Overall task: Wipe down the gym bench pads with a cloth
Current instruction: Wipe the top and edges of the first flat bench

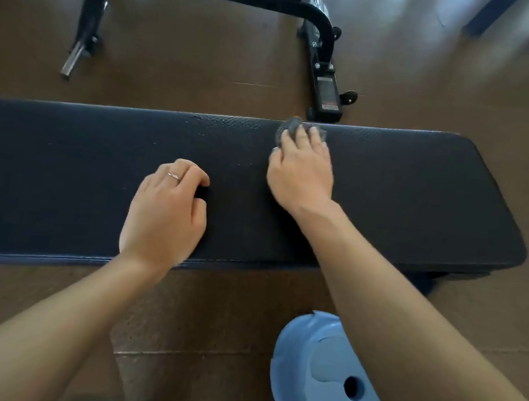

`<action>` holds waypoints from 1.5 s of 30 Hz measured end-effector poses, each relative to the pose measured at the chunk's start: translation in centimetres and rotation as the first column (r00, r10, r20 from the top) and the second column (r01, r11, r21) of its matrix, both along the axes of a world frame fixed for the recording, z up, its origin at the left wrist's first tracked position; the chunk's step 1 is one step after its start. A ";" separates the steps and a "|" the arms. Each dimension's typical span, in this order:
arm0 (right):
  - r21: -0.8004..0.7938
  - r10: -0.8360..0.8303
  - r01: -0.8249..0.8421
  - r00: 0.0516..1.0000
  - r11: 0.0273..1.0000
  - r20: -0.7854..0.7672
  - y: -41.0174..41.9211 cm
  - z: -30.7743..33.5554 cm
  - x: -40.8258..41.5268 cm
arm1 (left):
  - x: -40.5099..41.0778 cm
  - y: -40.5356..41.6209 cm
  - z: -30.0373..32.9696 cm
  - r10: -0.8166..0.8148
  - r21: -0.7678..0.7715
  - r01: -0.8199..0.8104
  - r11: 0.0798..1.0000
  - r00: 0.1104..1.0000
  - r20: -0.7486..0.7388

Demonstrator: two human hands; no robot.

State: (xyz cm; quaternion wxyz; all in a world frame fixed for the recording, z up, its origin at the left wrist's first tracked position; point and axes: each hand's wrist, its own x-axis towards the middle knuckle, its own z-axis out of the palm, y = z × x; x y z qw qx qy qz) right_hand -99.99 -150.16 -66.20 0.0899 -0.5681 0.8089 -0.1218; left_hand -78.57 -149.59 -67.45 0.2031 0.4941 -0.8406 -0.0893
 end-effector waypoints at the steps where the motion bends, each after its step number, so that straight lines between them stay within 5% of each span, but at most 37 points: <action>1: -0.033 0.080 -0.079 0.997 0.996 0.009 0.3 0.0 2.5 | 0.1 -0.1 0.0 -0.010 -0.005 0.010 1.000 1.000 -0.004; 6: -0.039 0.342 -0.341 0.939 0.939 0.034 4.4 0.6 6.4 | 0.6 -0.3 0.1 -0.054 0.028 0.054 0.998 0.999 -0.004; 9: 0.000 0.202 -0.203 0.975 0.979 0.090 7.0 1.5 3.3 | 1.0 -0.6 0.1 -0.083 0.090 0.086 0.992 0.996 -0.042; 14: -0.035 -0.314 0.316 0.948 0.948 0.054 6.1 0.5 4.4 | 1.2 -0.9 0.2 -0.119 0.145 0.125 0.981 0.991 -0.054; 19: -0.016 -0.032 0.033 0.995 0.999 0.097 5.0 0.5 12.1 | 1.5 -1.2 0.3 -0.135 0.180 0.141 0.974 0.990 -0.041; 23: 0.017 0.054 -0.056 0.996 0.998 0.077 6.2 1.6 8.6 | 1.6 -1.1 0.5 -0.148 0.181 0.153 0.971 0.988 -0.041; 31: 0.085 -0.316 0.320 0.947 0.944 -0.050 -0.4 1.0 -0.2 | 1.0 -1.1 -0.2 -0.112 0.135 0.118 0.984 0.992 -0.053; 36: 0.021 -0.002 0.003 1.000 1.000 -0.013 -4.3 0.4 6.0 | 0.9 -0.9 -0.2 -0.099 0.083 0.101 0.991 0.995 -0.021; 40: -0.004 0.323 -0.323 0.947 0.947 0.008 -5.8 0.3 7.8 | 0.7 -0.6 -0.1 -0.052 0.068 0.054 0.996 0.998 -0.025; 45: -0.017 0.359 -0.366 0.920 0.931 -0.160 -5.8 -0.1 0.1 | 0.6 -0.4 -0.3 -0.041 0.040 0.043 0.998 0.999 -0.028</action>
